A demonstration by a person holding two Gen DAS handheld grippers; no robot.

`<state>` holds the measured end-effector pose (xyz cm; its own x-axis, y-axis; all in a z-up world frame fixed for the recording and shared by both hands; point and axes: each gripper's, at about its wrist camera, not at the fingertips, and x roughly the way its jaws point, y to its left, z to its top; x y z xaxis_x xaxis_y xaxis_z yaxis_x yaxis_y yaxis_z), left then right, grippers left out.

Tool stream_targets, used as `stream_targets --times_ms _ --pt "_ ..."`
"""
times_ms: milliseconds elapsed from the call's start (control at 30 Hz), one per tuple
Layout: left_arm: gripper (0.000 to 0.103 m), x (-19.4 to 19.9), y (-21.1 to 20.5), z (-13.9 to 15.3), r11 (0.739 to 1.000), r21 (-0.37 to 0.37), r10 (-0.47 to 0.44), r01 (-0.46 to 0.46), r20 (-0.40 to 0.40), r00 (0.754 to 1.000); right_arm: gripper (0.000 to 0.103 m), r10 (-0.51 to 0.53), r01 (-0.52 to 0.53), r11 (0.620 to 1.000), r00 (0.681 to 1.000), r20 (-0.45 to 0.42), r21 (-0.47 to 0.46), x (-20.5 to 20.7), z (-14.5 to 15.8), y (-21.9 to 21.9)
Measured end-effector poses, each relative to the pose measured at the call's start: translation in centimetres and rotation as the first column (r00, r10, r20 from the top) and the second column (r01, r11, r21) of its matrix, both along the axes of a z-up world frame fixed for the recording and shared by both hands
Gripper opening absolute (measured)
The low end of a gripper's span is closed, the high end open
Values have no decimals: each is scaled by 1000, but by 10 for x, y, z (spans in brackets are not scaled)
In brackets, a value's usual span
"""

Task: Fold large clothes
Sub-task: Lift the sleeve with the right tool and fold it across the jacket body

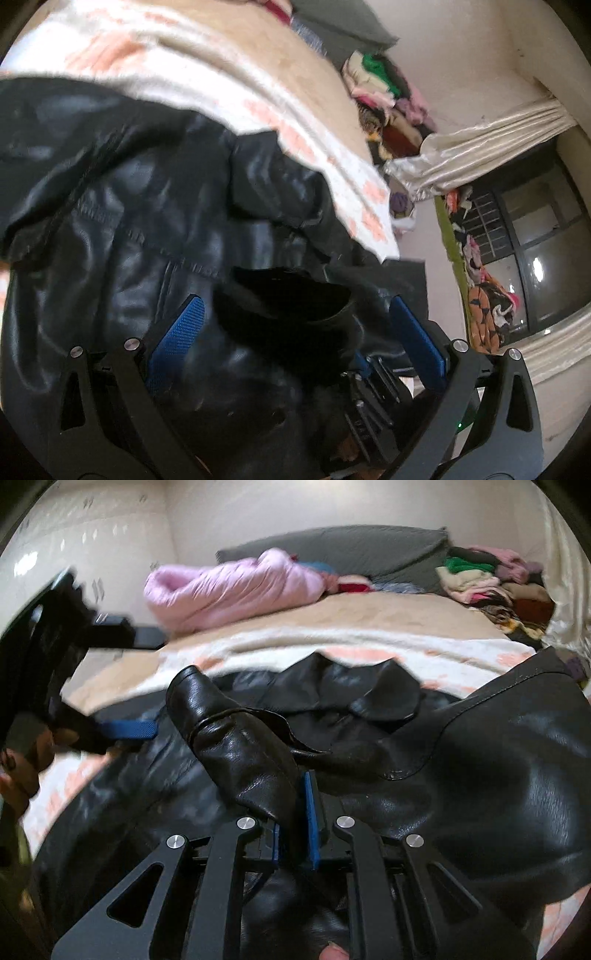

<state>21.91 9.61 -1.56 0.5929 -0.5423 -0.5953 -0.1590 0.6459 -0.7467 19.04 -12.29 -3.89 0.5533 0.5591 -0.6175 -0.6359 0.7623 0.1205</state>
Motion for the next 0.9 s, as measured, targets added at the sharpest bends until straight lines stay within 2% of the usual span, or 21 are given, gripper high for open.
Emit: stream_targets --times_ms 100,133,167,200,367,467,500,533,600,667,700,733,833,900 --pt "94 1 3 -15 1000 5 3 -3 -63 998 20 60 -60 997 998 4 -50 -12 -3 13" --pt "94 0 4 -19 1000 18 14 -12 -78 997 42 76 -76 996 997 -15 -55 -13 -4 15" --pt "94 0 5 -23 1000 15 15 -13 -90 996 81 108 -111 992 992 -59 -59 -14 -7 17" --pt "94 -1 6 -27 1000 9 16 -15 -102 995 95 136 -141 989 986 -94 -52 -17 -9 18" --pt "94 -7 4 -47 1000 18 6 -3 -159 987 97 194 -199 980 971 -141 -20 -26 1 9" --pt "94 -8 -4 -47 999 33 -5 11 -155 988 96 183 -175 982 973 -138 71 -22 21 -20" --pt "89 -7 -7 -46 999 48 -9 17 -151 988 96 170 -159 983 977 -125 95 -20 29 -31" --pt "72 -7 -11 -45 998 49 -20 28 -146 989 94 156 -143 982 982 -109 120 -19 37 -43" --pt "51 -4 -19 -47 998 34 -48 54 -147 988 82 110 -95 980 991 -76 174 -14 52 -71" --pt "34 -2 -29 -48 994 69 -69 79 -143 987 80 42 -33 980 998 -46 194 -8 63 -92" --pt "11 -2 -35 -46 990 112 -73 89 -137 988 79 6 2 979 999 -40 202 -4 66 -102" --pt "3 -2 -40 -43 987 130 -80 96 -128 989 76 -28 37 975 999 -41 219 0 68 -114" --pt "1 1 -51 -24 977 180 -98 110 -74 992 73 -136 148 950 989 -64 276 13 73 -149" --pt "0 1 -61 4 966 224 -127 127 -13 992 72 -203 213 931 977 -63 296 17 74 -169"
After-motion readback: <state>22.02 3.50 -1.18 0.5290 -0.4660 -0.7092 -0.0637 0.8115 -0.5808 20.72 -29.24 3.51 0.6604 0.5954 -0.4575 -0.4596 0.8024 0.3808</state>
